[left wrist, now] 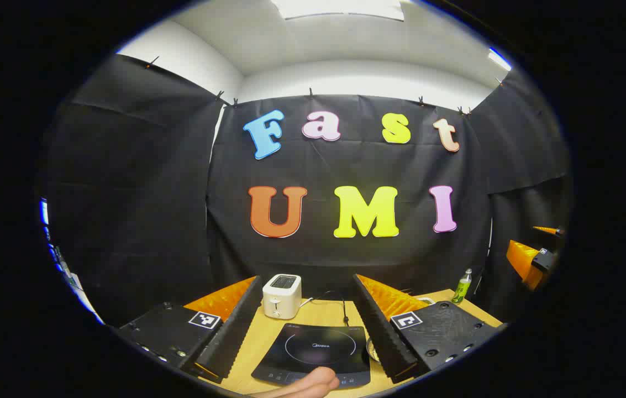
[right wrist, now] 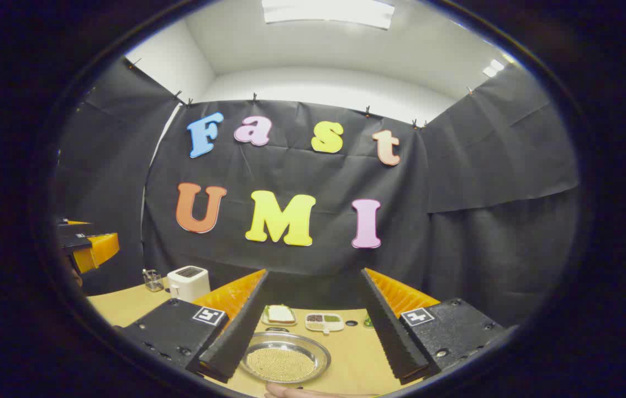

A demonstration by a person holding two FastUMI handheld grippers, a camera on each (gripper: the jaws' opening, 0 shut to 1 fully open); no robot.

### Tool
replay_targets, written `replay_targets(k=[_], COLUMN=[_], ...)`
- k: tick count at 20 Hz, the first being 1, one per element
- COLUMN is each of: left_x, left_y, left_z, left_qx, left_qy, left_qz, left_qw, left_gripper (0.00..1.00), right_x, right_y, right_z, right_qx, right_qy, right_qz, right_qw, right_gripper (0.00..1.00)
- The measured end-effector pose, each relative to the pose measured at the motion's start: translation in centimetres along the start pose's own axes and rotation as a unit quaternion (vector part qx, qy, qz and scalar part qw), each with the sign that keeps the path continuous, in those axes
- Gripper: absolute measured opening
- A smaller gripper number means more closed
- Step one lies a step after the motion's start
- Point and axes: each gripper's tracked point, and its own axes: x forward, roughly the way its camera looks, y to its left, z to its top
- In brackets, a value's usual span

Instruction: First push the handle of the pot to place it horizontally, then grasp the pot with both hands and set it on the induction cooktop.

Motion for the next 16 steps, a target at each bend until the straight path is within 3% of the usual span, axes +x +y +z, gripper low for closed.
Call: replay_targets(k=[1,10,16], left_x=[-0.1,-1.2,-0.8], left_y=[0.0,-0.8,-1.3], left_z=[0.1,0.2,-1.0], left_qx=[0.002,0.0,0.011], left_qy=[-0.002,-0.007,-0.005], left_qz=[-0.003,-0.025,-0.031], left_qw=[1.0,1.0,0.999], left_gripper=[0.96,0.96,0.96], right_x=[-0.1,-0.2,0.3], right_y=[0.0,-2.0,-1.5], right_z=[0.3,0.7,-0.8], right_qx=[0.001,0.007,0.027], right_qy=[-0.001,-0.008,0.009], right_qz=[0.001,-0.023,-0.015], right_qw=[1.0,1.0,0.999], right_gripper=[1.0,1.0,1.0])
